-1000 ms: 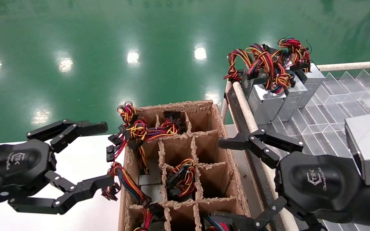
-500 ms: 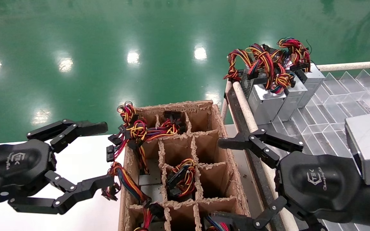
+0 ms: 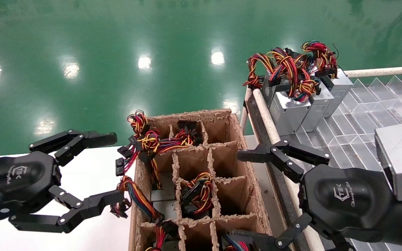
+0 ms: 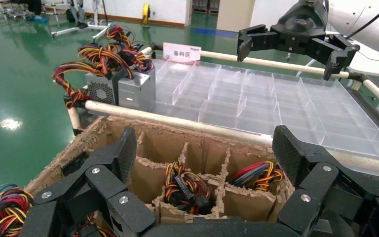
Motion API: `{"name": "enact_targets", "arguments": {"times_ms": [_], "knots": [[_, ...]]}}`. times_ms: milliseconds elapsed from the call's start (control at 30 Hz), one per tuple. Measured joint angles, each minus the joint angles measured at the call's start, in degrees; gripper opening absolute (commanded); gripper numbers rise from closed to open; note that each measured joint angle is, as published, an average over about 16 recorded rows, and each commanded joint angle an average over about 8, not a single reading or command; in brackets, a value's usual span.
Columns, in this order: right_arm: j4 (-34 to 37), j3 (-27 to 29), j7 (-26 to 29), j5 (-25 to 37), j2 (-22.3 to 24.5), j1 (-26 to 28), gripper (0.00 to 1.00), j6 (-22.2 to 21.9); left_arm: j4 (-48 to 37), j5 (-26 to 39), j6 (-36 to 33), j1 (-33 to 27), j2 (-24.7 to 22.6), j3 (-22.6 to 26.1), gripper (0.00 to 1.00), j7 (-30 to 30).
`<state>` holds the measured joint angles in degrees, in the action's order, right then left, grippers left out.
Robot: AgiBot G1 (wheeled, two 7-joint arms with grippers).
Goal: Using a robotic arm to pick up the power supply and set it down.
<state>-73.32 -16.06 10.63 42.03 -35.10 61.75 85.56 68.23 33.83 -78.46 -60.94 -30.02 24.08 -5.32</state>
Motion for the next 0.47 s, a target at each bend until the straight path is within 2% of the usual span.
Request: {"name": "enact_targets", "arguments": {"times_ms": [467], "knots": [[0.0, 0.0, 0.0, 0.0, 0.0, 0.0, 1.0, 0.0, 0.0, 0.0, 0.0, 0.0, 0.0, 0.0, 1.0, 0.0]]}}
